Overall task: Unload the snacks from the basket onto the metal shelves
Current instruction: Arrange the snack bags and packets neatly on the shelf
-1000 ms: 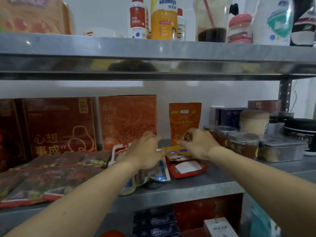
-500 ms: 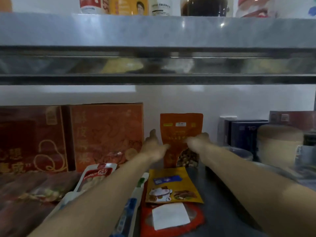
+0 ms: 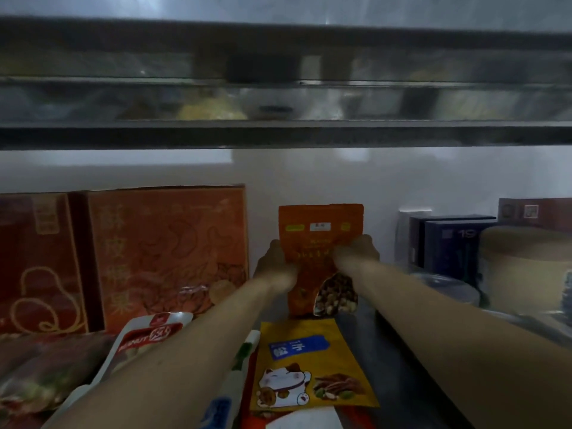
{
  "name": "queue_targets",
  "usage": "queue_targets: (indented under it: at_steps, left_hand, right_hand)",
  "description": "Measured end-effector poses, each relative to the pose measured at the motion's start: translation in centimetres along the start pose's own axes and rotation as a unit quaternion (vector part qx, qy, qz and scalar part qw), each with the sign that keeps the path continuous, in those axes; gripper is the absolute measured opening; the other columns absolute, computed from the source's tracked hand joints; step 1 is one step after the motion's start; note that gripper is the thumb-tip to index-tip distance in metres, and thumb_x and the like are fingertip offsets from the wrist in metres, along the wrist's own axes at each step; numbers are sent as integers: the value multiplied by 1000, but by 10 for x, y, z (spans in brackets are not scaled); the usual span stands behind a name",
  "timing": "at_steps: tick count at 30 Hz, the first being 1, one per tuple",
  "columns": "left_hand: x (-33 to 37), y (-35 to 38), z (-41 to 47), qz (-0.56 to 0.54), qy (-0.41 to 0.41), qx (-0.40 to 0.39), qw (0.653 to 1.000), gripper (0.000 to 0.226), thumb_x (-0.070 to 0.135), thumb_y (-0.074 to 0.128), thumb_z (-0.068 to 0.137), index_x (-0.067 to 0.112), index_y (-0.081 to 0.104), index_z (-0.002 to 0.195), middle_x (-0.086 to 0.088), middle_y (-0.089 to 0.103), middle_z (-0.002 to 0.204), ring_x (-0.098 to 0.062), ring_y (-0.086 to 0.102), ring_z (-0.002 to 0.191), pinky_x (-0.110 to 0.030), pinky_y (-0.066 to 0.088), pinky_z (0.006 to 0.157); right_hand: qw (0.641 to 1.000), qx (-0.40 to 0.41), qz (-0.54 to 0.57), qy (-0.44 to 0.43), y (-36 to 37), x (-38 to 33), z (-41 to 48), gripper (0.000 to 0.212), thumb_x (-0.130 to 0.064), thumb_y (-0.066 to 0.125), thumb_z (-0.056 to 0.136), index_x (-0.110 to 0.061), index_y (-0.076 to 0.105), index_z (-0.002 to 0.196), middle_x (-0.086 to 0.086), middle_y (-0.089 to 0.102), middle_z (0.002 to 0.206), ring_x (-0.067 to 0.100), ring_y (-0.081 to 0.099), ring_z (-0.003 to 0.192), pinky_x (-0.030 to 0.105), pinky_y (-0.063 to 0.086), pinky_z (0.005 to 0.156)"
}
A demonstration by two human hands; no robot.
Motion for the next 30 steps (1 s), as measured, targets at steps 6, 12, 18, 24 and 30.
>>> queue_targets:
  at_steps: [6,12,18,24,30]
  left_hand:
    - [-37,1,35,-4,2,4,1000,44,43,61,76,28,53,117,1,71,96,-19,72,82,-45,62,70]
    - [-11,-11,-8,-24,-7,1,1000,69,36,61,82,27,34,145,0,66,120,-21,68,101,-38,59,79]
    - [13,-25,-54,4,-49,-1,999,80,21,57,98,5,2,154,-16,37,150,-29,47,127,-29,42,84]
    - [23,-33,-95,64,-43,-6,997,50,18,60,95,4,41,139,-14,53,136,-29,52,122,-29,43,98]
    - [22,-25,-144,115,5,-51,992,44,30,60,95,14,51,135,-2,61,118,-22,58,106,-35,49,97]
  right_hand:
    - [1000,-16,3,3,10,-4,-3,49,-17,60,91,-3,41,134,17,58,126,32,61,109,35,54,84]
    - [999,-34,13,-3,10,-2,-10,49,-19,59,90,-4,45,135,16,61,121,29,63,102,26,46,60]
    - [999,-14,-25,-19,0,-13,-36,66,-22,57,94,1,23,146,17,48,140,30,53,123,39,50,98]
    - [997,-33,-41,-51,-23,-23,-84,53,-24,63,91,-4,43,136,11,57,131,25,58,113,33,51,90]
    - [989,-129,-59,-33,-38,10,-147,25,-22,73,87,-12,50,90,-1,51,82,14,50,71,24,38,56]
Point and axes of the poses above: each hand's wrist, its own z-axis towards the middle knuckle, its own y-axis out of the palm, x = y × z, the point moved 4 cm from there along z, towards the middle knuckle
